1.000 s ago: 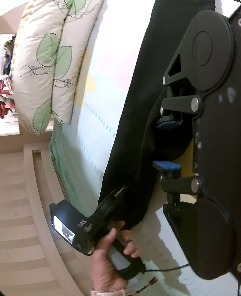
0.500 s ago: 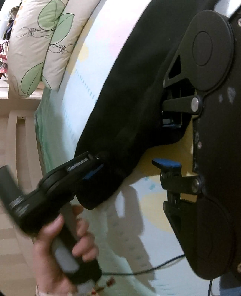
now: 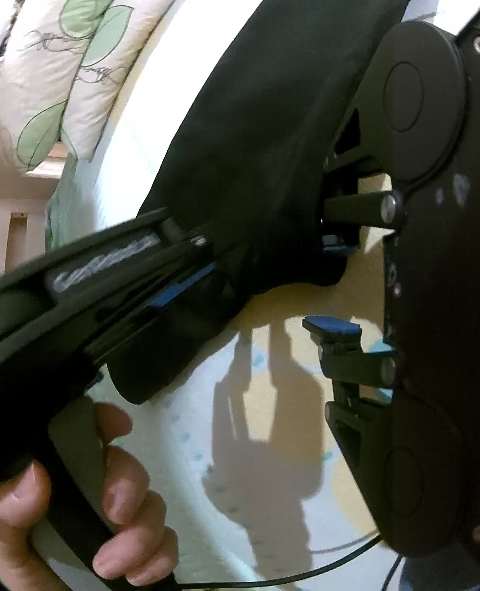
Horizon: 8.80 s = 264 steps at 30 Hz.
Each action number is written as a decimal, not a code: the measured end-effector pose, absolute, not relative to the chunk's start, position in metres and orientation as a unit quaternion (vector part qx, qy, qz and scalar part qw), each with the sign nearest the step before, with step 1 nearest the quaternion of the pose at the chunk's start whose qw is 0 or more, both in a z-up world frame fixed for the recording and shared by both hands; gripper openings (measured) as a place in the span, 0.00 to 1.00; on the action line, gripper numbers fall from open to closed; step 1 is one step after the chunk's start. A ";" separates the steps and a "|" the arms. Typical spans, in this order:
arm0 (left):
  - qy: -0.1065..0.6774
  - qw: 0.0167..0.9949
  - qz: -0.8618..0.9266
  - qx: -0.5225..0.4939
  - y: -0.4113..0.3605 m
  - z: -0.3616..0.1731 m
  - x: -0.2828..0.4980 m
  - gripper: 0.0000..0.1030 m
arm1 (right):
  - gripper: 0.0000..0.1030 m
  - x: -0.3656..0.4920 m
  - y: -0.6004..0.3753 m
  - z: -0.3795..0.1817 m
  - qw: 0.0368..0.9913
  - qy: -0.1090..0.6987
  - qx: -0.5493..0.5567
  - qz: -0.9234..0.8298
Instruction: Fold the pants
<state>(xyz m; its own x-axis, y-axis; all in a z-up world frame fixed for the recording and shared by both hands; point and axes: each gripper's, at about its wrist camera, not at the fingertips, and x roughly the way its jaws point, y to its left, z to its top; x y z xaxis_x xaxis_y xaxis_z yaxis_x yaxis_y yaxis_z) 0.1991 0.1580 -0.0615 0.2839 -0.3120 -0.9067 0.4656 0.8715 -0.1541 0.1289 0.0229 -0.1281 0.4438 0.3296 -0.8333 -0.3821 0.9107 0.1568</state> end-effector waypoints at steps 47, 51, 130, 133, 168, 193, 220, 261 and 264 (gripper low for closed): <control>0.502 0.838 -0.209 0.048 0.195 -0.060 0.167 0.25 | 0.00 0.162 -0.054 -0.135 0.868 0.496 -0.019 0.011; 0.476 0.870 -0.123 0.040 0.231 -0.055 0.179 0.25 | 0.00 0.164 -0.052 -0.136 0.868 0.496 -0.019 0.010; 0.490 0.855 -0.120 0.118 0.197 -0.088 0.205 0.25 | 0.01 0.224 -0.204 -0.162 0.880 0.470 -0.073 -0.013; 0.501 0.850 -0.115 0.113 0.193 -0.081 0.205 0.25 | 0.06 0.224 -0.217 -0.149 0.886 0.459 -0.012 -0.061; 0.448 0.826 -0.279 0.196 -0.028 -0.079 0.140 0.25 | 0.22 0.054 -0.249 -0.093 0.886 0.449 0.084 -0.082; 0.439 0.821 -0.301 0.206 -0.015 -0.086 0.140 0.27 | 0.24 0.081 -0.153 -0.128 0.888 0.442 -0.125 0.027; 0.461 0.830 -0.265 0.168 -0.060 -0.092 0.198 0.30 | 0.17 0.049 -0.370 -0.113 0.848 0.449 0.103 -0.261; 0.452 0.819 -0.317 0.154 -0.151 -0.063 0.206 0.30 | 0.07 0.009 -0.476 -0.097 0.838 0.350 0.318 -0.272; 0.448 0.814 -0.333 0.160 -0.172 -0.066 0.206 0.30 | 0.07 0.013 -0.474 -0.088 0.846 0.351 0.299 -0.265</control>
